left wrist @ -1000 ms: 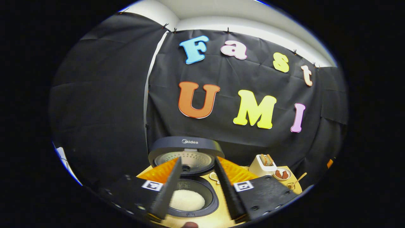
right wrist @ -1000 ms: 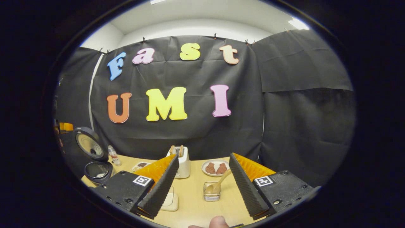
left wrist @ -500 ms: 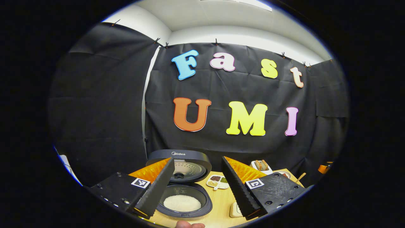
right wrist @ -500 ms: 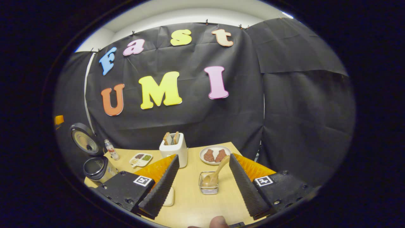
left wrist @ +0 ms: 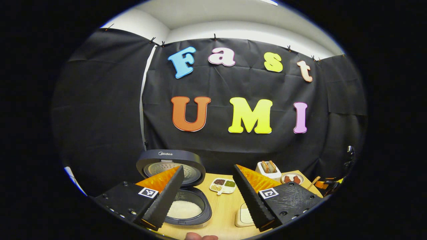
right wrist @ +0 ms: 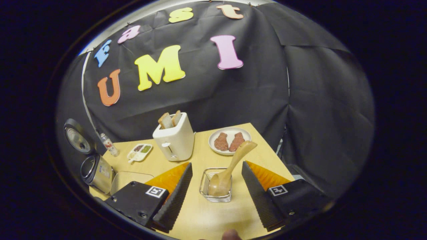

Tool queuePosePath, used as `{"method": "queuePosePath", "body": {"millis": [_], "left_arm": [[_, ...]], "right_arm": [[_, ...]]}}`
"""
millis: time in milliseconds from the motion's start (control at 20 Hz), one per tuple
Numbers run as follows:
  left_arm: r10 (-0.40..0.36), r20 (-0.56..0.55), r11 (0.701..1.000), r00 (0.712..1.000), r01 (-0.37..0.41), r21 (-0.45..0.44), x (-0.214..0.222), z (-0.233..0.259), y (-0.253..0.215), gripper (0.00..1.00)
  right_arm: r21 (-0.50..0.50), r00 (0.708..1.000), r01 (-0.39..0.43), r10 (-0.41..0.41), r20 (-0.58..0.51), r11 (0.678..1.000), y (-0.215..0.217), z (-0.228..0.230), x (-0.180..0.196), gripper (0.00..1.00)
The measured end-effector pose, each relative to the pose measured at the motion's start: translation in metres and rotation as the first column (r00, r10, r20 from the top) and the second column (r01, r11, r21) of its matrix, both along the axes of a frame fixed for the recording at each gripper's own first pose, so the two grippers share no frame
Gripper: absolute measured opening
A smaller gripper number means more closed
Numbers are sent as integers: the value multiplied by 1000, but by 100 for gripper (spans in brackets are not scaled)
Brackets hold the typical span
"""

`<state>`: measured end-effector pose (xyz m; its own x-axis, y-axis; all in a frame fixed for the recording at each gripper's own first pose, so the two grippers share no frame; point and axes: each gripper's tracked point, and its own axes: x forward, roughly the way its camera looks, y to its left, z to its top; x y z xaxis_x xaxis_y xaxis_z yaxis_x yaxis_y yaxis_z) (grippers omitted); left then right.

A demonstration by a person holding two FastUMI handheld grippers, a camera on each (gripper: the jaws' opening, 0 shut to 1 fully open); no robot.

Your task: Close the left gripper, press the button to open the rice cooker; take a wooden spoon from the chopstick holder with the right hand, scoop a spoonful of rice and pour it into the rice cooker, then put the wooden spoon back into the chopstick holder.

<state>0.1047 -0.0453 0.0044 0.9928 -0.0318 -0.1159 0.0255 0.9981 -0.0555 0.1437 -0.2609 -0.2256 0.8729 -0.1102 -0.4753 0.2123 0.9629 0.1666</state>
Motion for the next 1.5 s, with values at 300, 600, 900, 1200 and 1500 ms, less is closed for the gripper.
{"method": "queuePosePath", "body": {"millis": [300,600,900,1200,1500], "left_arm": [[9,-64,1000,998,-9,-2,19,-17,-13,95],[-35,-128,999,991,38,26,27,-33,-34,94],[-50,-138,999,989,50,-2,32,-37,-38,94],[-57,-120,998,991,56,-8,21,-31,-34,95],[-66,-40,998,997,66,15,-5,-12,-21,95]], "right_arm": [[117,997,19,-10,-80,993,-15,-54,38,83],[171,995,39,-23,-95,984,-32,-73,64,54],[204,994,38,-17,-106,978,-27,-67,56,23],[208,993,79,-59,-102,975,-19,-43,35,15],[78,1000,11,-10,-5,997,11,32,29,13]]}}
